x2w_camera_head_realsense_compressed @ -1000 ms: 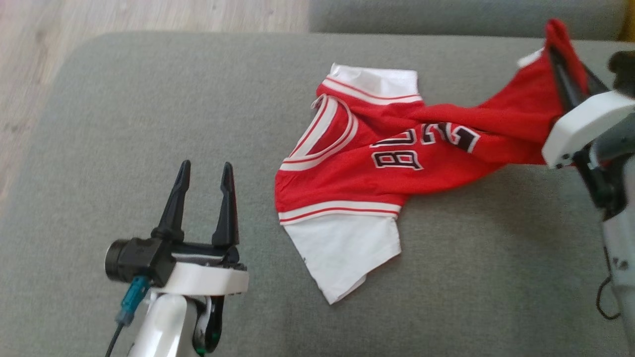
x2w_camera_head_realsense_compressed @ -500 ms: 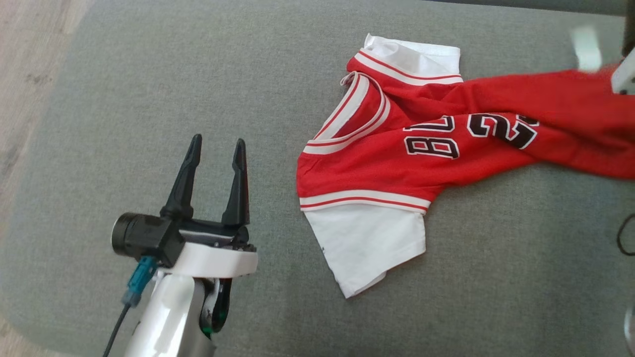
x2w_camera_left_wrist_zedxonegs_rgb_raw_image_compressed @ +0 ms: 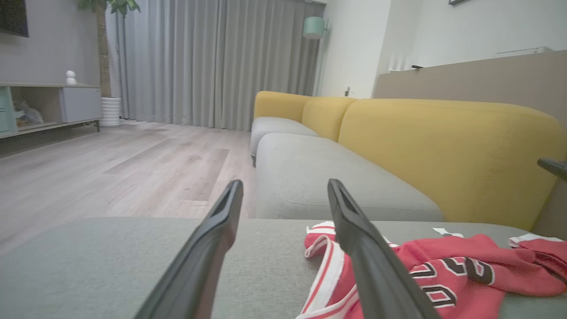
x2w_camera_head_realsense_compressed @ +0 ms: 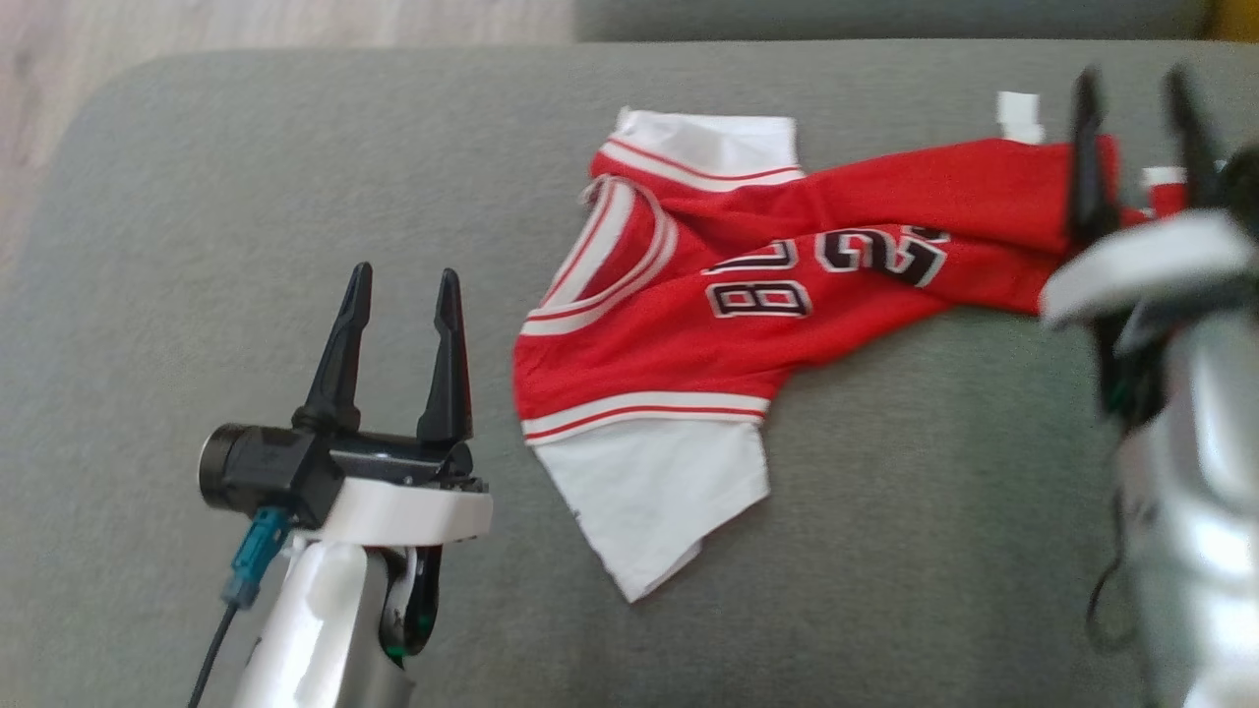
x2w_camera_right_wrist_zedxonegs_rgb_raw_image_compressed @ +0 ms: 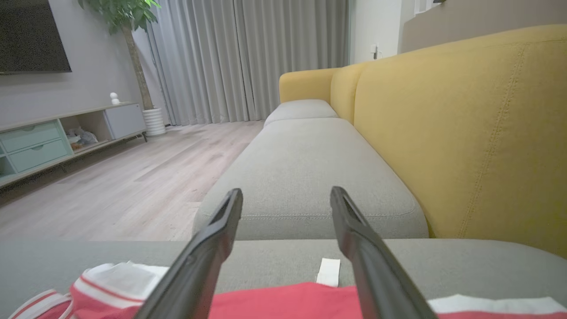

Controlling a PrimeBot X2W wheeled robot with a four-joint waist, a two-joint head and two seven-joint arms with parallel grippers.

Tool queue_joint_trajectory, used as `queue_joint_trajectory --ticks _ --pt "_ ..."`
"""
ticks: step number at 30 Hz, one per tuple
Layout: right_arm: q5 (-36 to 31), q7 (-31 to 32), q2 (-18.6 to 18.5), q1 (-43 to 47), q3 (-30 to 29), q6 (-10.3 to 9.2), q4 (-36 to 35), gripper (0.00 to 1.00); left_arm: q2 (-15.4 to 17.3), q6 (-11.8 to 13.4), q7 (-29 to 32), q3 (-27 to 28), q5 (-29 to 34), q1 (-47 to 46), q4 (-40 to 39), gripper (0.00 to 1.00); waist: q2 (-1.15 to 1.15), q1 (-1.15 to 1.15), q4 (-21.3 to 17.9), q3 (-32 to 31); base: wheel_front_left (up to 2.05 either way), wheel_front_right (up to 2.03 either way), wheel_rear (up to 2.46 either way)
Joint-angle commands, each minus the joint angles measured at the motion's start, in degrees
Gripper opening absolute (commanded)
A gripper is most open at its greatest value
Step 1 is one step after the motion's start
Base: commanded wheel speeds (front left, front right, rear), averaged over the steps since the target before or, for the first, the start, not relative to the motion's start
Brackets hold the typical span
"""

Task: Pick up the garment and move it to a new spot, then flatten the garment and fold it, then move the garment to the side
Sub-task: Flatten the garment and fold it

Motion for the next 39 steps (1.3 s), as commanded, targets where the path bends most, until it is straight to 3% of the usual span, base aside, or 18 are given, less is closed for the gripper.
queue_joint_trajectory --ticks 1,9,14,18,26,30,36,39 --pt "0.2 -1.0 1.0 1.3 1.6 -0.05 -3.5 1.00 0.5 -0.3 -0.5 2.1 0.6 -0.9 -1.9 1.00 0.00 0.00 -1.8 -1.1 0.00 0.00 0.00" --pt "1.9 -2.0 5.2 19.6 3.6 -0.05 -18.6 1.00 1.6 -2.1 -0.5 2.6 2.3 -1.7 0.2 1.00 0.00 0.00 -7.8 -1.3 0.00 0.00 0.00" --pt "6.3 -2.5 5.4 23.5 5.2 -0.05 -22.5 1.00 5.3 -4.3 1.4 0.0 3.6 -7.5 3.1 1.00 0.00 0.00 -11.7 0.1 0.00 0.00 0.00" --pt "7.2 -2.9 5.4 23.5 6.5 -0.05 -23.4 1.00 10.5 -5.6 9.2 -5.2 3.0 -17.4 6.4 1.00 0.00 0.00 -14.1 2.1 0.00 0.00 0.00" --pt "9.5 -4.2 5.4 21.3 9.5 -0.05 -22.7 1.00 26.2 -5.7 30.7 -32.0 -15.7 -40.0 11.9 1.00 0.00 0.00 -19.5 7.3 0.00 0.00 0.00" --pt "11.0 -5.2 5.4 20.5 11.3 -0.05 -21.5 1.00 32.1 -5.7 35.8 -43.1 -23.5 -47.7 13.0 1.00 0.00 0.00 -21.9 9.5 0.00 0.00 0.00" --pt "12.7 -6.0 5.4 19.2 13.3 -0.05 -20.2 1.00 35.9 -5.7 36.7 -54.8 -30.2 -54.7 15.2 1.00 0.00 0.00 -25.1 12.1 0.00 0.00 0.00" --pt "13.1 -6.1 5.4 19.0 13.7 -0.05 -19.8 1.00 36.5 -5.7 36.2 -57.1 -31.5 -56.3 16.2 1.00 0.00 0.00 -25.8 12.7 0.00 0.00 0.00"
